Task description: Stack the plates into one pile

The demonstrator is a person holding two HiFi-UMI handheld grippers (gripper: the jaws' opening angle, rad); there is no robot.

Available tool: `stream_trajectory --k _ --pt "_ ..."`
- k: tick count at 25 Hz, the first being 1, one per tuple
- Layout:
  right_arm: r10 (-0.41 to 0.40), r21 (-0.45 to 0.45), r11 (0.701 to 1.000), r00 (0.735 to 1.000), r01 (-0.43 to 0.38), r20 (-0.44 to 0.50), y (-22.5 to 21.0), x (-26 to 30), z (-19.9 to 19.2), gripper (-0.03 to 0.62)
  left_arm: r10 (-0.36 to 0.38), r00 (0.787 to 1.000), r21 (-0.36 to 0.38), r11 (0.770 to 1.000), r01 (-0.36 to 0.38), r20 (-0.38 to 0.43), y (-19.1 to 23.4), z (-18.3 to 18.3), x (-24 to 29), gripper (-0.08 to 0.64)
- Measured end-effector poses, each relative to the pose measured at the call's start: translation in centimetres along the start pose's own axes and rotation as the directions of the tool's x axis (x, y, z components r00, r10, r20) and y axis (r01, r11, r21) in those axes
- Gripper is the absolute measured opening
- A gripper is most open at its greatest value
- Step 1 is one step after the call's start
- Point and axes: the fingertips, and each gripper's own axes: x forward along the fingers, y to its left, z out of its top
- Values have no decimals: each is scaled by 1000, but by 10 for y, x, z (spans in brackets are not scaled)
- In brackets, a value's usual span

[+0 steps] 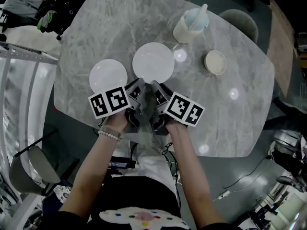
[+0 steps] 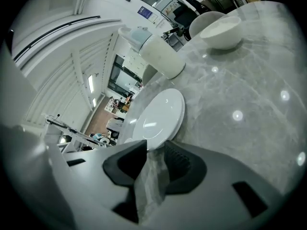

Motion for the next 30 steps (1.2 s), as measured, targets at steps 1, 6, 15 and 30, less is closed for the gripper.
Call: stream_trajectory --k 1,6,15,30 --pt "-3 -5 1000 1000 3 -2 0 1 1 118 2 1000 -3 1000 -2 6 0 1 1 43" --pt "28 -15 1000 1000 -28 -12 6 2 2 151 22 1000 0 1000 -22 19 4 7 7 41" --pt "57 -42 997 998 -57 -7 10 -19 -6 163 46 999 8 999 -46 25 8 7 12 55" --pt "48 -153 987 999 -49 -12 20 -31 -24 161 -91 995 61 994 88 43 -19 14 -4 265"
